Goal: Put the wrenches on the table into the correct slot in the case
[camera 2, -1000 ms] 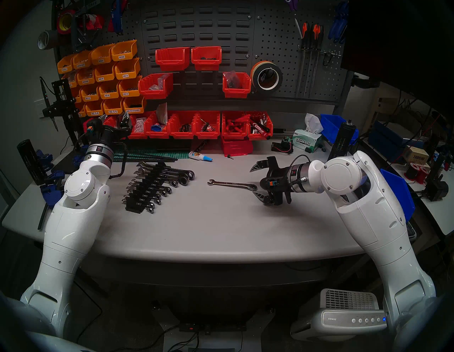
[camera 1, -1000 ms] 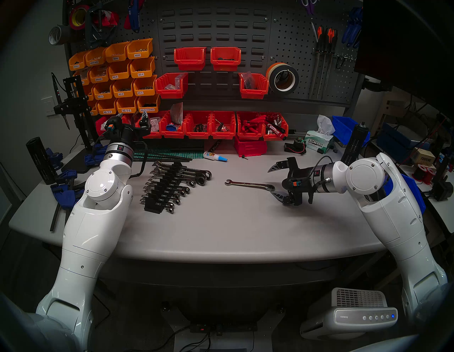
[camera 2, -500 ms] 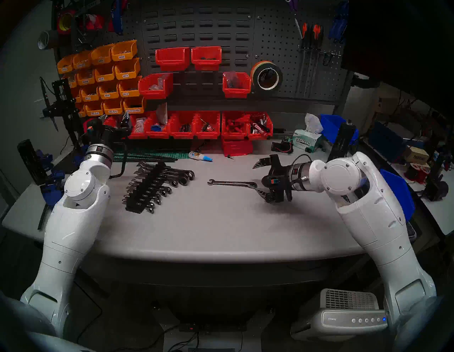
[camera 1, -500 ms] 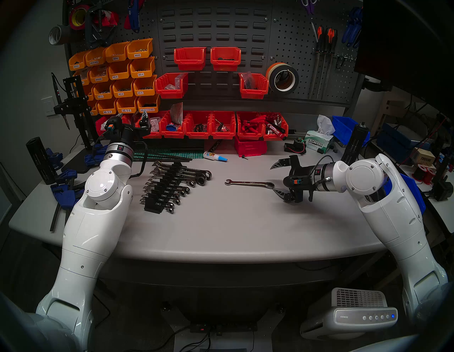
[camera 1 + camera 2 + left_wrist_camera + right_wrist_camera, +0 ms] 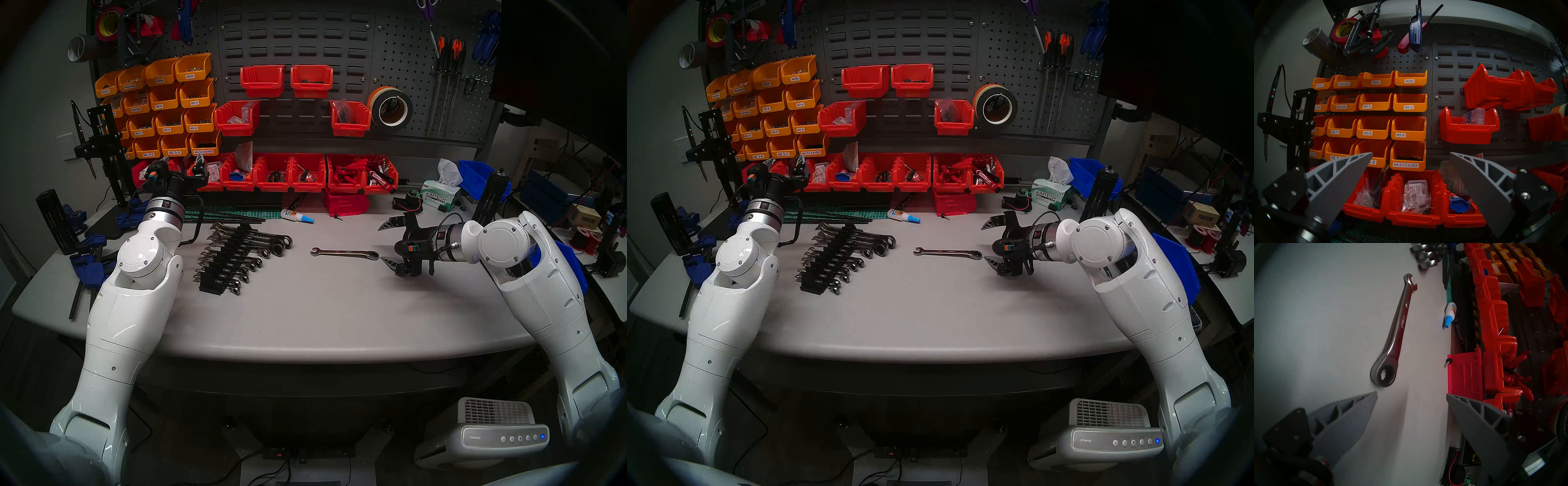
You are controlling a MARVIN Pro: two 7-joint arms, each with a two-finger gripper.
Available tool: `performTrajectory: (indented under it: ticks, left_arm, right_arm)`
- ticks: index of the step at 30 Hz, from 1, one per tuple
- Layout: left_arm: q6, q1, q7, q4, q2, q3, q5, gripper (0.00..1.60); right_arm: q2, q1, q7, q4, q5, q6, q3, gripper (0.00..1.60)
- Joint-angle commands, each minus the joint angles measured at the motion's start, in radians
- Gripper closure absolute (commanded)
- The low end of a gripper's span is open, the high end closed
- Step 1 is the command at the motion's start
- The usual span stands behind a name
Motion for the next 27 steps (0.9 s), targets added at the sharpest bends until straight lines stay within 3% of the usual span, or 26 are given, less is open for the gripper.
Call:
performTrajectory:
  ticks: [1, 27]
  left_arm:
    - [-0.011, -0.032, 0.0, -0.028, 0.001, -0.008, 0.0, 0.0]
    - [-0.011, -0.032, 0.0, -0.028, 0.001, -0.008, 0.0, 0.0]
  right_arm:
    - [0.029, -0.037, 0.004, 0.035, -0.036, 0.017, -0.006, 0.0]
    - [0.025, -0.06, -0.058, 0.026, -0.043, 0.045, -0.001, 0.0]
